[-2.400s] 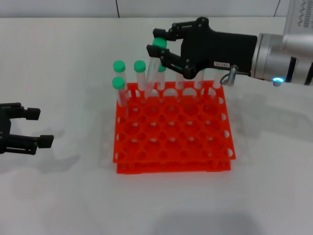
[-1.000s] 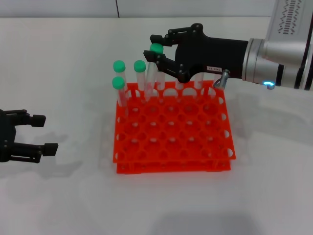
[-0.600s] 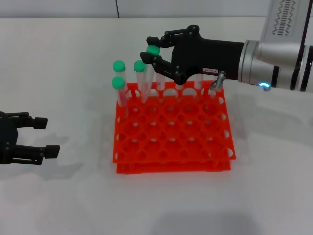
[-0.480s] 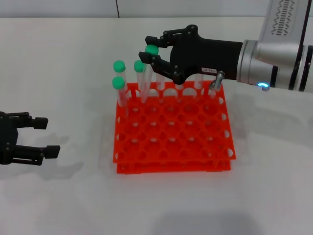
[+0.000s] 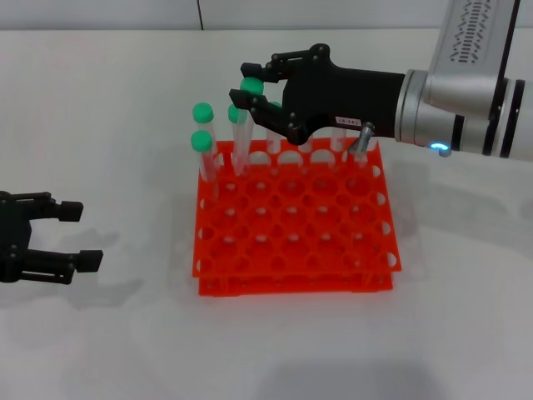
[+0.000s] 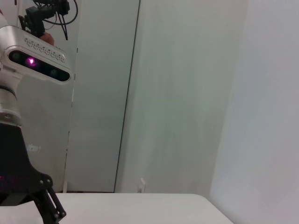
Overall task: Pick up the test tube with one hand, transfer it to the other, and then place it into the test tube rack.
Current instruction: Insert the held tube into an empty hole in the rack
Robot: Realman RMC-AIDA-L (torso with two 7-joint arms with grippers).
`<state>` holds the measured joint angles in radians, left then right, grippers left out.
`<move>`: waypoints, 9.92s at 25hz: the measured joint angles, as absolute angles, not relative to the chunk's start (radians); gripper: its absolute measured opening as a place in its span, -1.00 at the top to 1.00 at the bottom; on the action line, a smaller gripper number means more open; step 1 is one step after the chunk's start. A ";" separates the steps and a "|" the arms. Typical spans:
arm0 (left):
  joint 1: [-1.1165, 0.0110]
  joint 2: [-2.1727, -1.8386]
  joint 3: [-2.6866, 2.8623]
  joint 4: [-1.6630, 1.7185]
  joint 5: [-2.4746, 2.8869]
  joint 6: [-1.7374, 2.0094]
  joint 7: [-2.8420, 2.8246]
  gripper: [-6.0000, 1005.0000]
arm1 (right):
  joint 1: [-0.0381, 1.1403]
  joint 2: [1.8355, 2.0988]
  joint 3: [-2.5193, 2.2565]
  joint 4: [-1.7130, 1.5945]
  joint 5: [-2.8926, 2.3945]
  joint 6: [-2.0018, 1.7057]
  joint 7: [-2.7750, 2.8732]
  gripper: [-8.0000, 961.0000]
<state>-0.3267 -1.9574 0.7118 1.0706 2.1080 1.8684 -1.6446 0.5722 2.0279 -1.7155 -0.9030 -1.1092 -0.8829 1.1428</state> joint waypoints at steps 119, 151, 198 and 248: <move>-0.327 -1.957 0.710 1.046 2.109 1.867 -1.627 -0.77 | 0.605 2.028 -1.862 -0.843 -1.020 -0.774 1.063 0.42; -0.325 -1.957 0.710 1.043 2.109 1.867 -1.617 -0.77 | 0.612 2.028 -1.879 -0.837 -1.020 -0.734 1.098 0.42; -0.324 -1.959 0.710 1.043 2.109 1.862 -1.615 -0.77 | 0.636 2.025 -1.885 -0.829 -1.026 -0.724 1.157 0.43; -0.317 -1.959 0.710 1.043 2.109 1.862 -1.606 -0.77 | 0.642 2.025 -1.888 -0.816 -1.028 -0.703 1.182 0.42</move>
